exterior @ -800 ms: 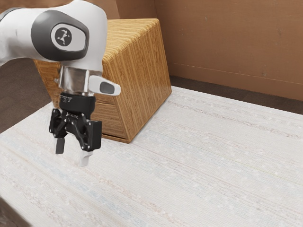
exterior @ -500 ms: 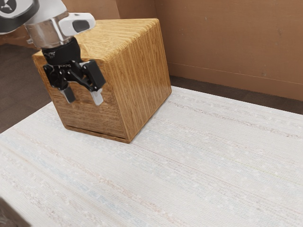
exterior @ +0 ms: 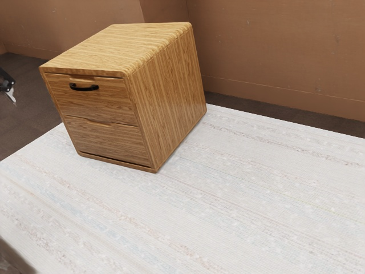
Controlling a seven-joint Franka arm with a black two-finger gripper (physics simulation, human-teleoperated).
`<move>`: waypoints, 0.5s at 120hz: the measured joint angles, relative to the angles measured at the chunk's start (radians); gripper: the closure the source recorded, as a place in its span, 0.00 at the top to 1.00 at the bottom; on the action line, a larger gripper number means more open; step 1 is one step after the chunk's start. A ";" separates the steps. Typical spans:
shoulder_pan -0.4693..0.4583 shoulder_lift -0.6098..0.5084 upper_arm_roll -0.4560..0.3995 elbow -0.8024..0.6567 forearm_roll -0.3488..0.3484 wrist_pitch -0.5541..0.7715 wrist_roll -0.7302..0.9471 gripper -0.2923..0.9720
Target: Pull the drawer handle with one arm to open the drawer
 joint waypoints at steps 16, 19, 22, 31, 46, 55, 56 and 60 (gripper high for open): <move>-0.012 0.033 -0.034 -0.023 0.007 0.182 -0.146 0.77; -0.020 0.036 -0.038 -0.030 0.007 0.205 -0.172 0.77; -0.028 0.036 -0.041 -0.043 0.008 0.225 -0.198 0.77; -0.037 0.012 -0.045 -0.093 0.008 0.275 -0.271 0.77; -0.039 0.000 -0.046 -0.133 0.009 0.326 -0.379 0.77; -0.042 0.008 -0.046 -0.139 0.009 0.353 -0.434 0.77; -0.044 0.009 -0.047 -0.140 0.009 0.356 -0.440 0.77; -0.053 0.010 -0.047 -0.148 0.009 0.368 -0.462 0.77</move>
